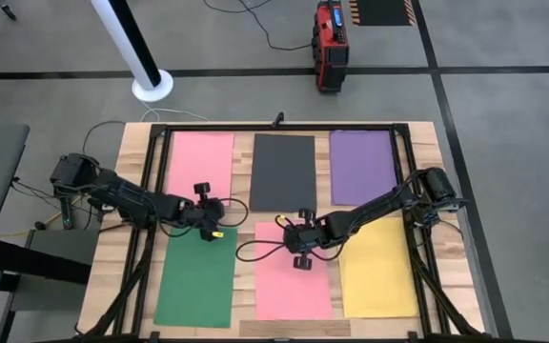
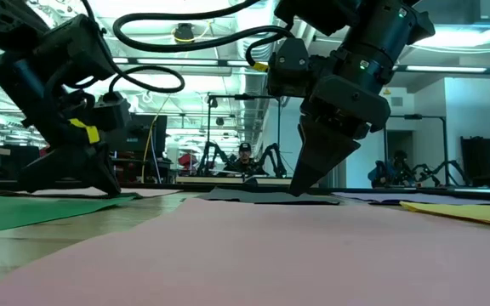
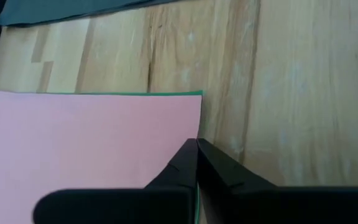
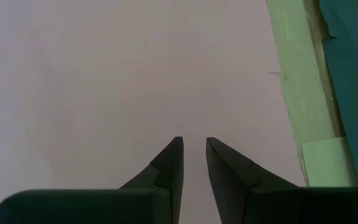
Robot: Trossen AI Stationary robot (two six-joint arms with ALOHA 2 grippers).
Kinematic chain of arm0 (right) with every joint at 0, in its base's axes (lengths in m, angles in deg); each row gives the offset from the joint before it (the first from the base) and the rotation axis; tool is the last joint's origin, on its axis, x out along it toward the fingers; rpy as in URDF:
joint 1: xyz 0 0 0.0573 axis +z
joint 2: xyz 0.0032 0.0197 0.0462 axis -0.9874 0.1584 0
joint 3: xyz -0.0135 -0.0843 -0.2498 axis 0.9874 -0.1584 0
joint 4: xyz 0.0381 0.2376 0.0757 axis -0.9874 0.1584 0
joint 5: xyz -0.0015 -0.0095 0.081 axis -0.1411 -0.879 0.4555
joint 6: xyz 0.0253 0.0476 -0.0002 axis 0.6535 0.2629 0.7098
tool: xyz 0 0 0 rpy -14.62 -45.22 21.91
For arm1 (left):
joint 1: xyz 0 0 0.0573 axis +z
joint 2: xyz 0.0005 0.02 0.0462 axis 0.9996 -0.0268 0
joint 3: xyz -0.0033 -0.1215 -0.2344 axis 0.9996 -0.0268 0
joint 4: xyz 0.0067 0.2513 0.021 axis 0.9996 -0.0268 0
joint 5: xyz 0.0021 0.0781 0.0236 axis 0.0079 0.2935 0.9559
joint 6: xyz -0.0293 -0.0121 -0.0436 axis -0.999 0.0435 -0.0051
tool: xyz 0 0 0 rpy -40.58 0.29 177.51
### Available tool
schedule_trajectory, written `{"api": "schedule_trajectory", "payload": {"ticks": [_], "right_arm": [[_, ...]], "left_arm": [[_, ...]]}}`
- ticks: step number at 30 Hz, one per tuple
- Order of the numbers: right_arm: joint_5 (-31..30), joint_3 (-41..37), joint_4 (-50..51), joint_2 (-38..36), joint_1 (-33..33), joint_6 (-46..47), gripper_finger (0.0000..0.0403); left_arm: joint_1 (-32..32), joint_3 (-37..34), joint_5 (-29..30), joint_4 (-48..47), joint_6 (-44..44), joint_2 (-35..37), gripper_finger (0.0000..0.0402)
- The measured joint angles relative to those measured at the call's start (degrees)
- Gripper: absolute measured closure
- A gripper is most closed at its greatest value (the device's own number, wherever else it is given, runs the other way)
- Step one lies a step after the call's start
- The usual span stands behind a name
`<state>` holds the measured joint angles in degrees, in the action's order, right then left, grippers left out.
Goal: Organize paper
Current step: Stack the top green paper on the other green paper
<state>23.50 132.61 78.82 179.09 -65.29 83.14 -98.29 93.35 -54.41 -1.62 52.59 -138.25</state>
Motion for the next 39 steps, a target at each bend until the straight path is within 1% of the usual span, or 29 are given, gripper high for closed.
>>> {"api": "schedule_trajectory", "payload": {"ticks": [4, 12, 14, 20, 25, 32, 39], "right_arm": [[0.0, 0.0, 0.01, 0.0, 0.0, 0.0, 0.0334], [0.0, 0.0, -0.25, 0.0, 0.0, -0.94, 0.0334], [0.0, 0.0, -0.35, 0.0, 0.0, -1.15, 0.0334], [0.0, 0.0, -0.5, 0.0, 0.0, -1.33, 0.0334], [0.0, 0.0, -0.6, 0.0, 0.0, -1.39, 0.0334], [0.0, 0.0, -1.06, 0.0, -0.01, -2.25, 0.0334], [0.0, 0.0, -2.14, 0.0, -0.04, -2.4, 0.0334]], "left_arm": [[-0.04, 2.37, -0.09, -3.87, -0.02, 0.02, 0.0401], [-0.91, 6.25, -1.44, -7.68, 0.47, 1.34, 0.0401], [-1.31, 6.69, -1.85, -9.13, 0.29, 2.63, 0.0401], [-1.24, 7.09, -5.74, -11.51, -1.4, 6.3, 0.0401], [-0.53, 7.06, -5.81, -16.41, -2.35, 6.09, 0.0402], [0.04, 7.04, -5.09, -16.51, -4.23, 5.51, 0.04], [1.51, 7.04, -5.94, -16.58, -3.19, 5.28, 0.0381]]}}
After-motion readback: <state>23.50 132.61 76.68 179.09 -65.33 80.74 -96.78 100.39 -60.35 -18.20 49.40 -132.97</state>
